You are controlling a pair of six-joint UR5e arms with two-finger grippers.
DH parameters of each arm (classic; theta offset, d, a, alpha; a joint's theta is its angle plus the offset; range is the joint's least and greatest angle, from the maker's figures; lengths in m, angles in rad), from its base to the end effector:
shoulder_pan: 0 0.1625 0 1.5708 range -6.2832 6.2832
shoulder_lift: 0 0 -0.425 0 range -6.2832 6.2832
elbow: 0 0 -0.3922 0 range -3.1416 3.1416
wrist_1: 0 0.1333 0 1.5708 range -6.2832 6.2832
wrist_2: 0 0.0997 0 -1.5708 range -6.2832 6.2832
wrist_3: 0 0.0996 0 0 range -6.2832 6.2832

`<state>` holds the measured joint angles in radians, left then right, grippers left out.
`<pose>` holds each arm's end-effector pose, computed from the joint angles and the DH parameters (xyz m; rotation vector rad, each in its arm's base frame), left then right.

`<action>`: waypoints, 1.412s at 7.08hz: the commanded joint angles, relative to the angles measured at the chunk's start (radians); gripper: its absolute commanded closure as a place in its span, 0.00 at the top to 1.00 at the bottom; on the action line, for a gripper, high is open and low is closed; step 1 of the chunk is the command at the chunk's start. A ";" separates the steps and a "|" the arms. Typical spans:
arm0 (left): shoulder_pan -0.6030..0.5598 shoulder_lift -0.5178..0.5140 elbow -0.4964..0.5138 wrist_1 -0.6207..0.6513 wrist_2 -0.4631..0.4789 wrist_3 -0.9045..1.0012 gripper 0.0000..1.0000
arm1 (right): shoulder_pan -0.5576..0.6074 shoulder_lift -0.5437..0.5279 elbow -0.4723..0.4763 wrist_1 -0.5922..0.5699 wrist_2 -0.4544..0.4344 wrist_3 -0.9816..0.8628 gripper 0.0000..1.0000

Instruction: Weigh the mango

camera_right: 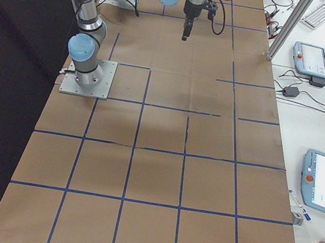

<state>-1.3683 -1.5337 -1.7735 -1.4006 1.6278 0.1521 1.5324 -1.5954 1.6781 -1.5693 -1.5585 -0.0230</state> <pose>-0.0302 -0.4873 0.4236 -0.0779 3.0837 0.0086 0.1163 -0.4762 0.4473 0.0249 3.1239 0.1309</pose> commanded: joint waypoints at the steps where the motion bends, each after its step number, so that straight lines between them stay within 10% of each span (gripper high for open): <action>1: 0.000 0.007 0.000 0.000 0.003 -0.005 1.00 | 0.000 0.000 0.000 0.000 0.000 0.000 1.00; 10: -0.023 0.037 0.008 -0.003 -0.038 -0.005 1.00 | 0.000 0.000 0.000 0.000 0.000 0.000 1.00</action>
<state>-1.3776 -1.5020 -1.7664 -1.4023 1.6196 0.1479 1.5325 -1.5954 1.6782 -1.5692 -1.5585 -0.0230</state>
